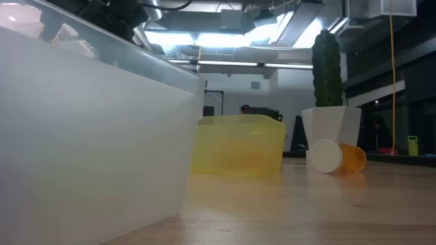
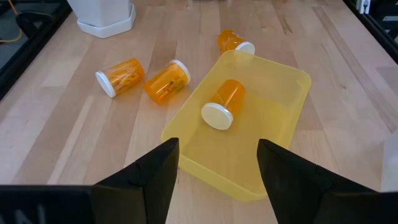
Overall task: Pick and place medicine bottles into bin by pill shape (circle, oval)
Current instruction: Put the yellow bottled tablet into the transparent bin, then put the orange bottled capsule into the yellow bin
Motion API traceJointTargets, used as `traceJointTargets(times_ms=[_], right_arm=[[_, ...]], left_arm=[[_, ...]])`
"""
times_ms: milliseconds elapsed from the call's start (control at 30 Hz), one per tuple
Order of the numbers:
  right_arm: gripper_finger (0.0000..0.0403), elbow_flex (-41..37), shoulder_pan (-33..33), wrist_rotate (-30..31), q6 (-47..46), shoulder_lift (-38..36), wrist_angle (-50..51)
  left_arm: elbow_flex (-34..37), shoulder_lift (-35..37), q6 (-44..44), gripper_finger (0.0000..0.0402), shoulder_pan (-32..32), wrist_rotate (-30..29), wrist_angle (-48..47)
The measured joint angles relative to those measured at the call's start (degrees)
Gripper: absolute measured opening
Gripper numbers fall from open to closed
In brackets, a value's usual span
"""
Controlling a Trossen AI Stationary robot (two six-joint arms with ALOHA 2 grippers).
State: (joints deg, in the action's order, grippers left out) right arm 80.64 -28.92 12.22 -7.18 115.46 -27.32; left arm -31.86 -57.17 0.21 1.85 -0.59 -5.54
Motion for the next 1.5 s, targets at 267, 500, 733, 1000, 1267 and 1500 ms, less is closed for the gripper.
traceJointTargets(times_ms=[267,500,733,1000,1267,1500], right_arm=[[0.0155,0.1,0.9,-1.0,-1.7,0.0,-0.8],[0.0155,0.1,1.0,4.5,-1.3,0.0,-0.8],[0.0155,0.1,1.0,6.7,-3.2,0.0,-1.4],[0.0167,0.1,1.6,15.1,-6.3,-5.9,5.7],[0.0209,0.1,1.6,32.2,-6.0,-15.0,26.5],[0.0214,0.1,1.6,37.4,-24.1,-19.7,53.1]], left_arm=[[0.0,0.0,0.0,0.0212,0.0,0.0,0.0],[0.0,0.0,0.0,0.0212,0.0,0.0,0.0],[0.0,0.0,0.0,0.0212,0.0,0.0,0.0],[0.0,0.0,0.0,0.0212,0.0,0.0,0.0],[0.0,0.0,0.0,0.0212,0.0,0.0,0.0],[0.0,0.0,0.0,0.0212,0.0,0.0,0.0]])
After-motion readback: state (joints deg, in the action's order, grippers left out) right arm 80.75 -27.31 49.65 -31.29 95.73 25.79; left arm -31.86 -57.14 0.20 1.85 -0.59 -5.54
